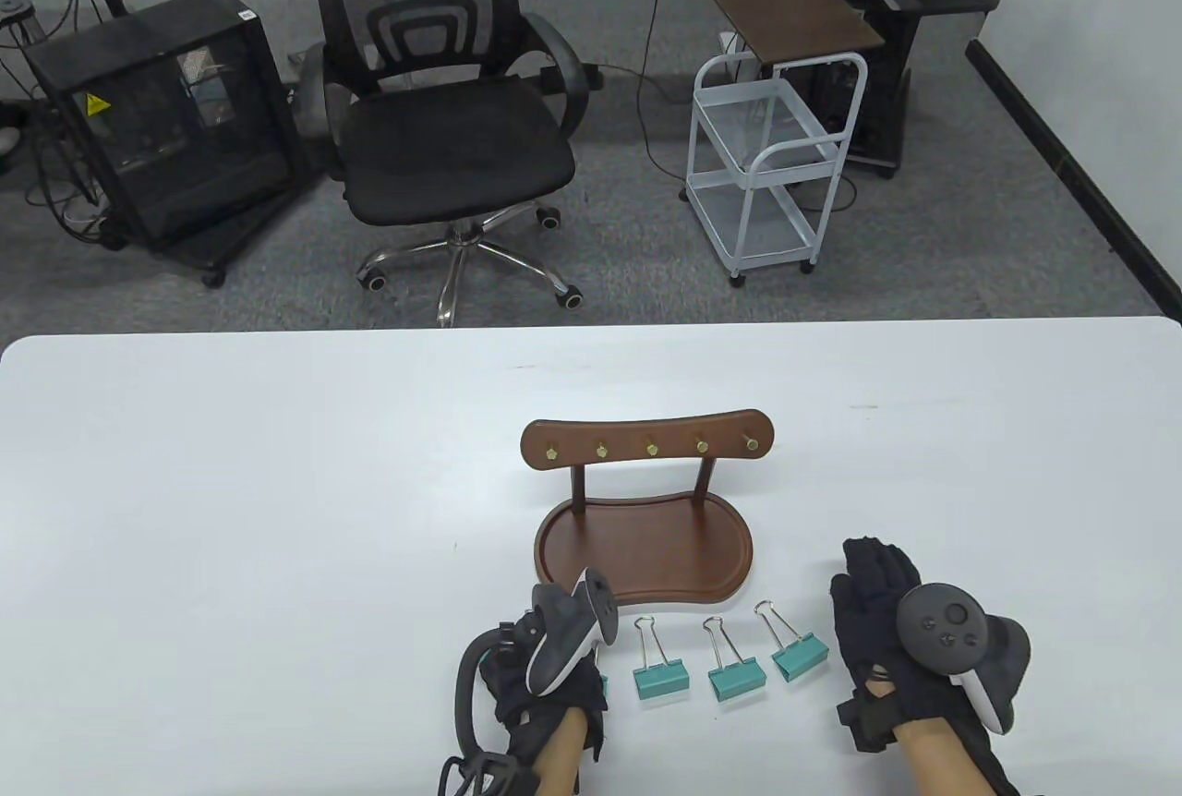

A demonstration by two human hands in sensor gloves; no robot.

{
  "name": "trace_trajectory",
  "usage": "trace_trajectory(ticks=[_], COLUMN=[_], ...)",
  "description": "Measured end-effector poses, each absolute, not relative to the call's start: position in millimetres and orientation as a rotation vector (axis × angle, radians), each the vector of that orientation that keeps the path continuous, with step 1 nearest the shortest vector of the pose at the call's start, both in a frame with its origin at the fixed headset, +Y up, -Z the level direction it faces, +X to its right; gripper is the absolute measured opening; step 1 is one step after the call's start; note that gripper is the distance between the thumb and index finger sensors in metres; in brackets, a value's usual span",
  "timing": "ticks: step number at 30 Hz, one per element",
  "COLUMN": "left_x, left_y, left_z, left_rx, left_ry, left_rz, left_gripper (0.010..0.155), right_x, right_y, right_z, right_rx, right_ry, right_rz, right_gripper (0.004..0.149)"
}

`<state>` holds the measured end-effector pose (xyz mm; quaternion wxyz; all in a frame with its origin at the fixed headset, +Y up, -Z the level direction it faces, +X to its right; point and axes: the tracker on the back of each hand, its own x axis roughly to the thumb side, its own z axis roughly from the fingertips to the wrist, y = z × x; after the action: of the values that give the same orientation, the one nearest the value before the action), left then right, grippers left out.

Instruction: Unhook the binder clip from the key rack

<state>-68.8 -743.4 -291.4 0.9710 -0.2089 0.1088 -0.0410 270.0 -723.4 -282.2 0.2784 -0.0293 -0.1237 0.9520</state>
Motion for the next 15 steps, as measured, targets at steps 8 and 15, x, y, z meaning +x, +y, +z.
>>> trace_trajectory(ticks=[8, 15], left_x=[-77, -88], left_y=[-738, -724], left_z=[-291, -289], left_rx=[-0.359, -0.211], left_ry=[0.214, 0.169], left_rz=[-0.003, 0.134], left_gripper=[0.041, 0.046], right_x=[268, 262], right_y=[-723, -721], right_z=[-282, -281], right_rx=[-0.065, -0.034], right_ry=[-0.333, -0.349], right_rz=[2.546, 2.591], right_gripper=[0.06, 0.06])
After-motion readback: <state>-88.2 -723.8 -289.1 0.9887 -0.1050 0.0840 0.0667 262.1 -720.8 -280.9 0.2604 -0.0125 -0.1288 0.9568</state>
